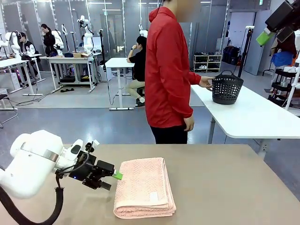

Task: Fold the towel.
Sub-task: Pick up the 100 cm Hotel Towel and place it on the left side of the table.

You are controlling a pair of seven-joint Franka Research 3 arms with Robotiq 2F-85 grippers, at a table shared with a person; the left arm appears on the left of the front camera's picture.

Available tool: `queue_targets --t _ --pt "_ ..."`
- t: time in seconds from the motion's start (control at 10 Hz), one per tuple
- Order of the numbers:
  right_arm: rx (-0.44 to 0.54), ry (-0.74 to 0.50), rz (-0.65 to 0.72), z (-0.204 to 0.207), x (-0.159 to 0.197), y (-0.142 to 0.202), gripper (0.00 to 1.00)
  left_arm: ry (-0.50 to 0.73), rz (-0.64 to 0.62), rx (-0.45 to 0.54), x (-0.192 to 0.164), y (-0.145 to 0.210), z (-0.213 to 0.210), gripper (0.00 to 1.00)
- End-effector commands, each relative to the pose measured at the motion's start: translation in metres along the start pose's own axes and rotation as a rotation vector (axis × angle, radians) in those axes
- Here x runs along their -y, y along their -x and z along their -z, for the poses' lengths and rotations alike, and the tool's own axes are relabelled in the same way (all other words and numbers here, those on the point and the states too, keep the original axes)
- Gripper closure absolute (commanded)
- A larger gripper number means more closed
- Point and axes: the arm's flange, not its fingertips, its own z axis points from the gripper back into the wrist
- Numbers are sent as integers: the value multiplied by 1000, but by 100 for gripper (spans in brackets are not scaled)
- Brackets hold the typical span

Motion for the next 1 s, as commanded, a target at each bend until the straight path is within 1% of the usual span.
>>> queue_targets --t 0.0,0.3,0.5,0.6,0.7,0.8,0.9 --pt "-4 -2 0 0 0 0 0 60 -7 61 -8 4 14 0" --pt "-4 -2 0 0 0 0 0 69 -41 112 -9 3 24 0" --pt "-4 -2 0 0 0 0 0 93 -66 113 -9 -2 31 0" --pt "-4 -2 0 0 0 0 0 90 -96 115 -11 -5 34 19" --pt "-4 -2 0 0 0 0 0 87 -106 118 -12 -7 38 21" --pt "-4 -2 0 0 0 0 0 100 -120 120 -13 -8 41 47" --pt "-4 -2 0 0 0 0 0 91 -121 106 -13 -10 44 70"
